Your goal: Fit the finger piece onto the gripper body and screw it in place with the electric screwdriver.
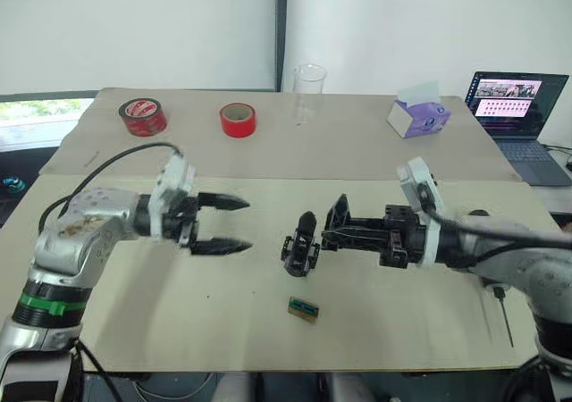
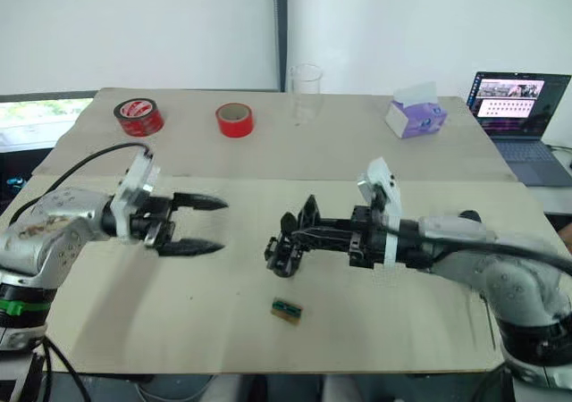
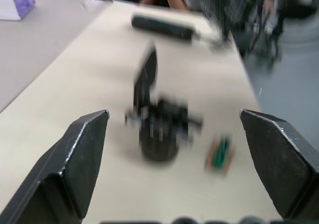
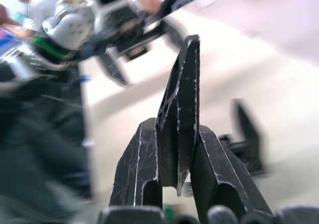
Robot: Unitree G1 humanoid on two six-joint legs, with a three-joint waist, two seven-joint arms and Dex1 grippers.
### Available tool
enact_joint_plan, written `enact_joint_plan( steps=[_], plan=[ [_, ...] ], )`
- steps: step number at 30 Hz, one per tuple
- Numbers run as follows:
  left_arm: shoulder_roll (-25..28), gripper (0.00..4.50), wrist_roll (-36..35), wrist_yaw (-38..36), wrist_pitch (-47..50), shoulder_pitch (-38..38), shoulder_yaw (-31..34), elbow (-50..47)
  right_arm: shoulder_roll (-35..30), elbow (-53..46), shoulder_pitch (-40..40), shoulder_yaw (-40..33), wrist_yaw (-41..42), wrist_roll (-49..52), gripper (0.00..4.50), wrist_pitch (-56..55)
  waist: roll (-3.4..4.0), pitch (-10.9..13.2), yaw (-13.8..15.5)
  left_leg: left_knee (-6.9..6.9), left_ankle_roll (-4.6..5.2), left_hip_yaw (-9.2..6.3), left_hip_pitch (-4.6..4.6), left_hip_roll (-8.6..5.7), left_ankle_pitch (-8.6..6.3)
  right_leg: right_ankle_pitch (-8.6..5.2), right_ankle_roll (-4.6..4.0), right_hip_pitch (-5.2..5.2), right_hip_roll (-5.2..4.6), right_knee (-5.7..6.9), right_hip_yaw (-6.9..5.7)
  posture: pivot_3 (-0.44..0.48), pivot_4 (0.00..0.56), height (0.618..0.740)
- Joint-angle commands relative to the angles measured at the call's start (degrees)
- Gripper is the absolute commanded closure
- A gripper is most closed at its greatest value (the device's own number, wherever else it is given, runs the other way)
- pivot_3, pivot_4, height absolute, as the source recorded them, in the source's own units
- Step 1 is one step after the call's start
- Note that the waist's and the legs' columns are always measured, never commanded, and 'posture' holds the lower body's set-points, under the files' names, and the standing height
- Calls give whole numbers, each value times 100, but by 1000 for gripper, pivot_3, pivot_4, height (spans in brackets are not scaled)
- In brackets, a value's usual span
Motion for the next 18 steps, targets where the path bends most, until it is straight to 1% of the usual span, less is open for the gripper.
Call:
enact_joint_plan(
  steps=[1,2,4,6,8,11,18],
  plan=[
    [-193,0,524,-179,-869,61,-204,356,354,51,111,57,779,-832,4095,-1313,1,2,16,3,0,-1,-2,1,0,4,7,-1,1,0,-2,0,150,740],
    [-279,0,649,-178,-1031,84,-284,454,452,115,162,104,974,-1032,4095,-1592,1,1,26,6,0,-2,-5,0,0,8,14,0,-1,2,-2,0,150,740],
    [-582,0,1060,-79,-1437,42,-591,803,385,260,290,338,1407,-1525,4096,-1972,1,1,48,10,4,-3,-2,-1,-1,9,15,7,-2,-3,-4,0,150,740],
    [-758,0,1286,-64,-1654,-36,-737,1043,330,369,353,455,1690,-1789,4096,-2174,1,1,48,13,10,-1,-4,-4,-4,9,16,8,-4,-3,-3,0,150,740],
    [-1243,0,1477,143,-1893,-319,-907,1393,335,458,401,518,1976,-1905,4096,-2349,-2,3,53,22,14,1,-14,-3,-7,10,18,2,-3,-1,-4,0,150,740],
    [-1833,0,1650,238,-2080,-606,-1134,1760,396,546,397,543,2160,-1984,4096,-2411,-3,4,72,39,14,-4,-18,-3,-7,13,22,5,-2,5,-12,0,150,740],
    [-2418,0,1948,108,-2274,-839,-1502,2262,452,581,528,604,2319,-2296,4096,-2584,-3,4,0,37,18,-6,-12,-2,-9,14,23,6,2,9,-9,0,150,740]
  ],
)
